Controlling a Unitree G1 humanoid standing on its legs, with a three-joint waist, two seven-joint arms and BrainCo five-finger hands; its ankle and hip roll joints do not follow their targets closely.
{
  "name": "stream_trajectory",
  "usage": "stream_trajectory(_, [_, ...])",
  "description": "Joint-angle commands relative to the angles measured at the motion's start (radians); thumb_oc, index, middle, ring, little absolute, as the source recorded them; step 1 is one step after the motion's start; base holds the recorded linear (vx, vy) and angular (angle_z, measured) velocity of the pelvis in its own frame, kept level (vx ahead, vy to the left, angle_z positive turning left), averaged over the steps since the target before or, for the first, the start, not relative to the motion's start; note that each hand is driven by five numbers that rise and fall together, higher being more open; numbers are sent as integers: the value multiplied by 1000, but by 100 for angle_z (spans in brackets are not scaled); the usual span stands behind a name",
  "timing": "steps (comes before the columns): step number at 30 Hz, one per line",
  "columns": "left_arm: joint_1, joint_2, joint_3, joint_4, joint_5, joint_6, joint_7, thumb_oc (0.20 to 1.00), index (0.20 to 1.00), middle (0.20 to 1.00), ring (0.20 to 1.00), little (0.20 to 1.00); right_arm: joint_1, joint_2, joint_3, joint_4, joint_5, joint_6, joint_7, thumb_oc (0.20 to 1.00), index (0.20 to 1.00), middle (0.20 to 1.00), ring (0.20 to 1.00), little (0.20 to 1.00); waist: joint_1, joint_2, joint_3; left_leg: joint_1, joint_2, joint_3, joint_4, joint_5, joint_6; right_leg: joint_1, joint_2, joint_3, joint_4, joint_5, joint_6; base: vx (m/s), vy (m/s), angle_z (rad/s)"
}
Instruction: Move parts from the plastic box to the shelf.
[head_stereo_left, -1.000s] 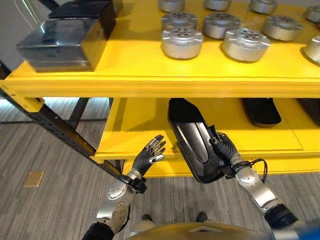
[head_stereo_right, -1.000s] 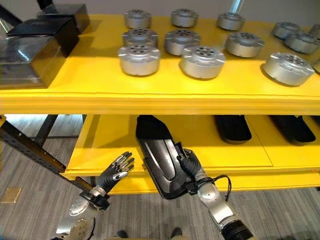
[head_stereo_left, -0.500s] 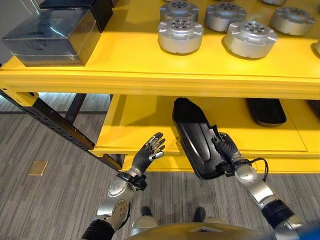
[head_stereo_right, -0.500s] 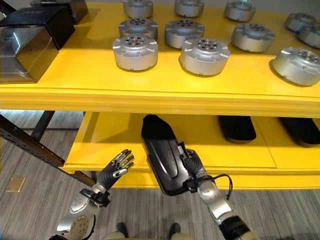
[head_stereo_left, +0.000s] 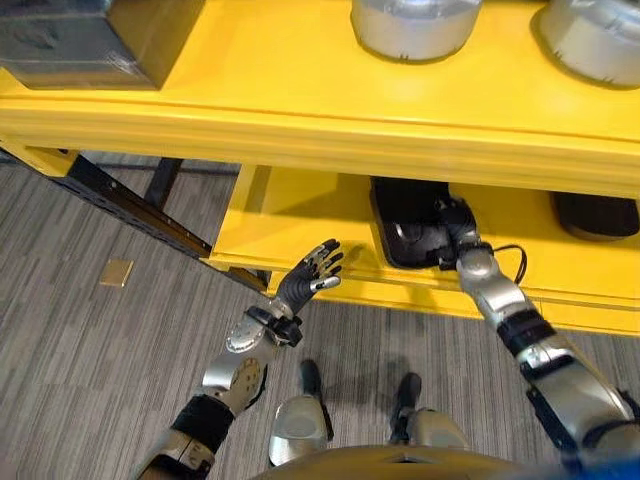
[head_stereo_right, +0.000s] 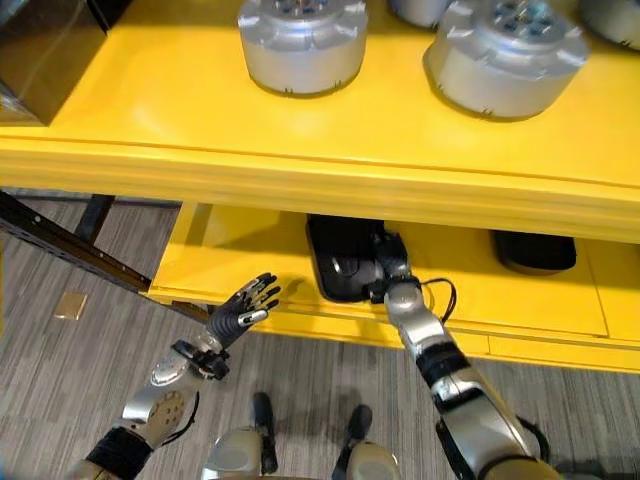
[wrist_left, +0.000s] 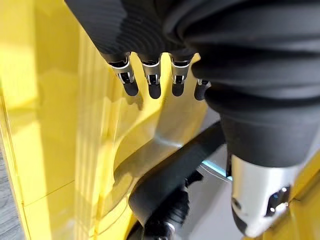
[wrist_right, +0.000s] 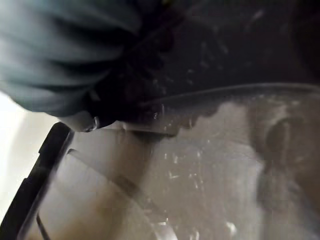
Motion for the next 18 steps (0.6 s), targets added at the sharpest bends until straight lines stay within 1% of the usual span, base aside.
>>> stream_trajectory(1, [-32, 6, -47, -18, -38, -23, 6, 1000, 1000, 1000, 1000, 1000, -101, -11, -24, 46, 33, -20, -35, 200, 200, 200, 200, 200, 11, -2, -4, -2, 64, -8, 54, 21, -25, -56, -73, -14, 160, -43, 23, -28, 17, 9])
stream_trajectory(4, [-51, 8, -63, -9, -49, -26, 7, 1000, 1000, 1000, 1000, 1000, -136, -21, -24, 125, 45, -21, -36, 200, 200, 200, 200, 200, 17, 4, 9, -12, 62, -9, 66, 18, -24, -66, -77, -17, 172, -46, 22, -3, 3, 2])
stream_trajectory(7, [-59, 12, -73, -7, -63, -23, 10, 1000, 1000, 1000, 1000, 1000, -164, -35, -28, 182, 53, -10, -43, 200, 200, 200, 200, 200, 22, 11, 17, -18, 59, -10, 73, 15, -23, -72, -80, -19, 181, -49, 22, 0, 0, 0])
stream_trajectory(8, [-61, 15, -75, -9, -67, -20, 12, 1000, 1000, 1000, 1000, 1000, -171, -39, -30, 194, 62, 3, -46, 200, 200, 200, 200, 200, 23, 13, 20, -20, 59, -10, 75, 15, -23, -74, -81, -19, 184, -50, 22, 0, 0, 0])
stream_trajectory(12, [-83, 21, -94, 2, -83, -31, 11, 1000, 1000, 1000, 1000, 1000, -213, -60, -33, 295, 78, 22, -58, 200, 200, 200, 200, 200, 30, 24, 40, -36, 54, -8, 87, 10, -21, -93, -89, -20, 206, -57, 24, -23, 28, -1])
stream_trajectory(14, [-96, 26, -100, 0, -90, -33, 18, 1000, 1000, 1000, 1000, 1000, -231, -69, -39, 332, 83, 37, -56, 200, 200, 200, 200, 200, 33, 27, 48, -43, 52, -9, 92, 8, -20, -102, -91, -20, 215, -59, 25, -47, 9, 1])
stream_trajectory(18, [-113, 29, -106, 5, -104, -33, 21, 1000, 1000, 1000, 1000, 1000, -261, -89, -45, 413, 84, 36, -39, 200, 200, 200, 200, 200, 39, 32, 60, -49, 46, -9, 93, 7, -18, -109, -91, -20, 220, -61, 27, -25, -1, 3])
